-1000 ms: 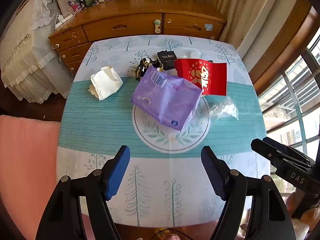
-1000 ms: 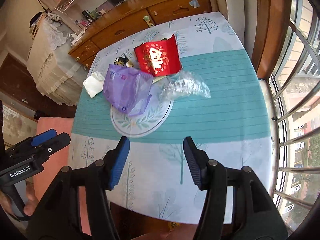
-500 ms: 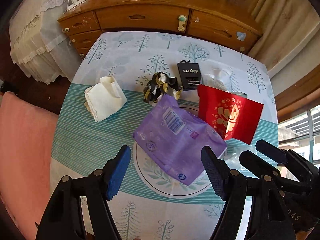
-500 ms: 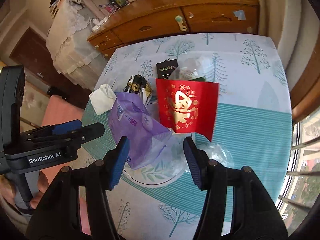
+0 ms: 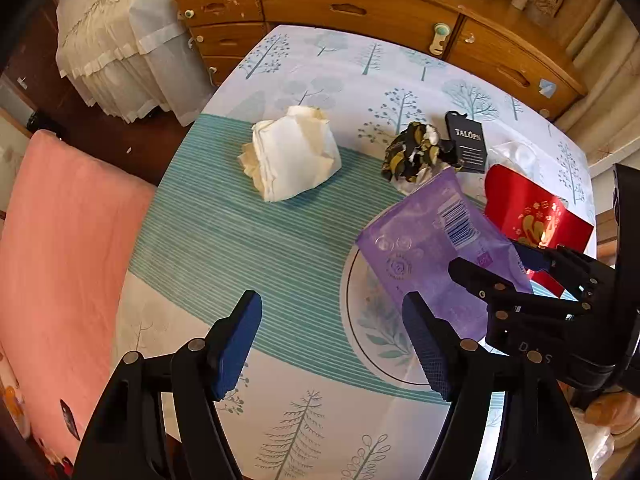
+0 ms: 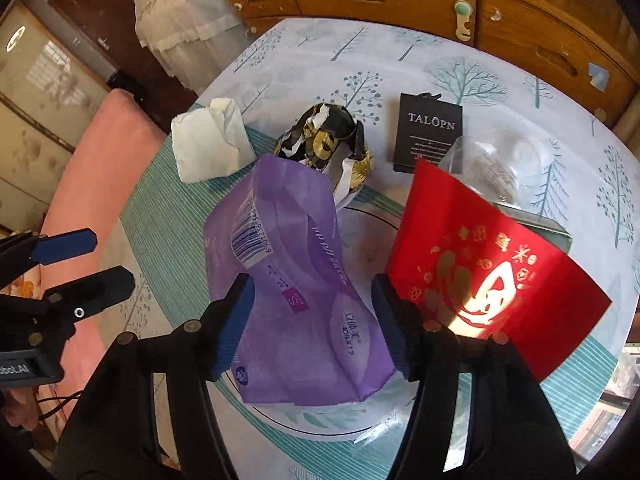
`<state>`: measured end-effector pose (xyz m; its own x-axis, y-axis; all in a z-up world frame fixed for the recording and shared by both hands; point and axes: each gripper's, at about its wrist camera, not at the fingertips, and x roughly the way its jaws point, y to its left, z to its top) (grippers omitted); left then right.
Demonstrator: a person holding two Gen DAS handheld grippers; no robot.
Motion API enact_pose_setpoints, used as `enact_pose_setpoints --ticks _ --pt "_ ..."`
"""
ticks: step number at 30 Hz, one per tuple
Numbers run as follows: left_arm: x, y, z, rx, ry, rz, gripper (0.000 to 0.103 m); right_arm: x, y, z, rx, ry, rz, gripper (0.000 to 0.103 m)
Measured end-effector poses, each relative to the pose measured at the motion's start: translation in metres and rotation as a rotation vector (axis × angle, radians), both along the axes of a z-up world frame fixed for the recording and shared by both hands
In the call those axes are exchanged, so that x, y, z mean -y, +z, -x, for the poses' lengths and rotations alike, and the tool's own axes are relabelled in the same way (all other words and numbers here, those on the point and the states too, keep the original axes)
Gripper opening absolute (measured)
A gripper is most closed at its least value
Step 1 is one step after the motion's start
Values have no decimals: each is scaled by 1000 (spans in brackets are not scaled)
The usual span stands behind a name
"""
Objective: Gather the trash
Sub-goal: 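Grasp the purple bag with the right tool while the left tool reaches the clear plastic bag, then grasp the clear plastic bag with the left tool while the right tool holds the purple bag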
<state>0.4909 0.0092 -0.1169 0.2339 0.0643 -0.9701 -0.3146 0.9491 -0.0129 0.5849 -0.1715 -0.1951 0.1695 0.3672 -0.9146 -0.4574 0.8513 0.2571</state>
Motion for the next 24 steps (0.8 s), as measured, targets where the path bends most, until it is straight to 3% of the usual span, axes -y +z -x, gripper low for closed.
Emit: enact_pose_setpoints --ticks 3,4,6,9,15,24 --pt "-2 -4 2 -8 6 2 75 -5 -8 3 -10 25 -16 55" --pt "-1 -6 2 -11 6 2 75 -6 -9 4 -13 30 -24 39" --pt "0 -6 2 -12 3 4 75 -6 -9 9 -20 40 -45 20" --pt "4 -2 0 -3 -12 11 75 -2 2 18 5 50 -78 7" --pt "29 15 -12 38 -91 32 75 30 46 31 105 -8 -137 5" --pt "101 19 -34 50 -282 94 75 132 104 43 219 -268 -174 5"
